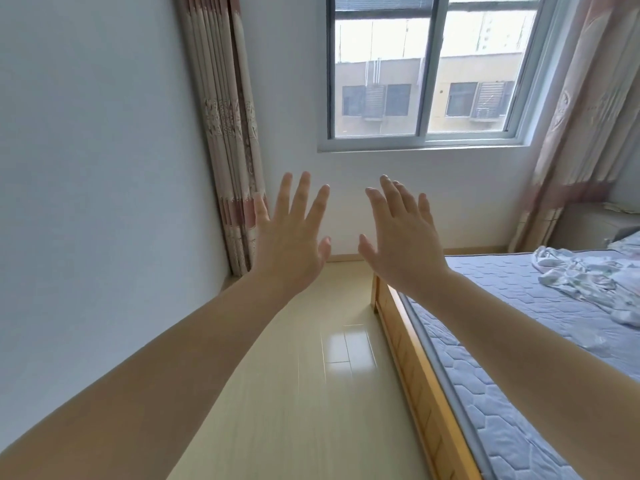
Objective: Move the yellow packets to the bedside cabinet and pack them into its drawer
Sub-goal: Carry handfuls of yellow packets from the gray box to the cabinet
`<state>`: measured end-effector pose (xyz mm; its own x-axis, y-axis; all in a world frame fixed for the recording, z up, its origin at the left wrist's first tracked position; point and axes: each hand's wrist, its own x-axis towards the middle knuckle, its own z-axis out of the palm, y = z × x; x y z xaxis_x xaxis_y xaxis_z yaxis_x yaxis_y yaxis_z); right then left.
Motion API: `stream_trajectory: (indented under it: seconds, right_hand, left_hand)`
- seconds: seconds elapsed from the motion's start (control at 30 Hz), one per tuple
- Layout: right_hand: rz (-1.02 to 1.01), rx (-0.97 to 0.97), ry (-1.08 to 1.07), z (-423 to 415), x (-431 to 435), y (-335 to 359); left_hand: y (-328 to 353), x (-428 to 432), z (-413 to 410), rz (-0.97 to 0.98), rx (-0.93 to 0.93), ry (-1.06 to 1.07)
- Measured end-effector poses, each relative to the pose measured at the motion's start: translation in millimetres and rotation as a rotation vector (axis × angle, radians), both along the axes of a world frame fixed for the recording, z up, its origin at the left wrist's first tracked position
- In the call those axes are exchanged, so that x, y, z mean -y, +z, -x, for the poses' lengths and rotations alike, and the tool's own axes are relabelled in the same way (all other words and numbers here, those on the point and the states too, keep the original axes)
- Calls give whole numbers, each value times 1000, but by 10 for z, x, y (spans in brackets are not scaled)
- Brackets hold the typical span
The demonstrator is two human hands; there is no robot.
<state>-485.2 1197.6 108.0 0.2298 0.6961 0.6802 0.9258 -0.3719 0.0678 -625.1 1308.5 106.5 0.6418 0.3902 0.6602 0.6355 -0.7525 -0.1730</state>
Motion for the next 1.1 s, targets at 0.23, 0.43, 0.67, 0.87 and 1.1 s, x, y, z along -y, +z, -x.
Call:
stream_trajectory:
  seconds: [0.23,0.43,0.67,0.87,1.1]
  right_hand:
    - [20,99,-75,-914,-1429,-133]
    - [38,112,-94,-1691,-2790,-49]
    - [24,105,-97,-2438,-4475,-277]
    - [48,74,-184,-3146,-5968,-304]
    - [48,-5,-316,-4080,-7216,-311]
  left_hand:
    - [-186,-1513,-897,-69,-65,21]
    - [-32,-2868,-1673,-132,-88,-8]
    - [-274,-4549,-2420,-146,-99,-59]
    - [-266,-6191,-3198,-119,-113,-126]
    - [-175,-7623,-4414,-127,-165,-318]
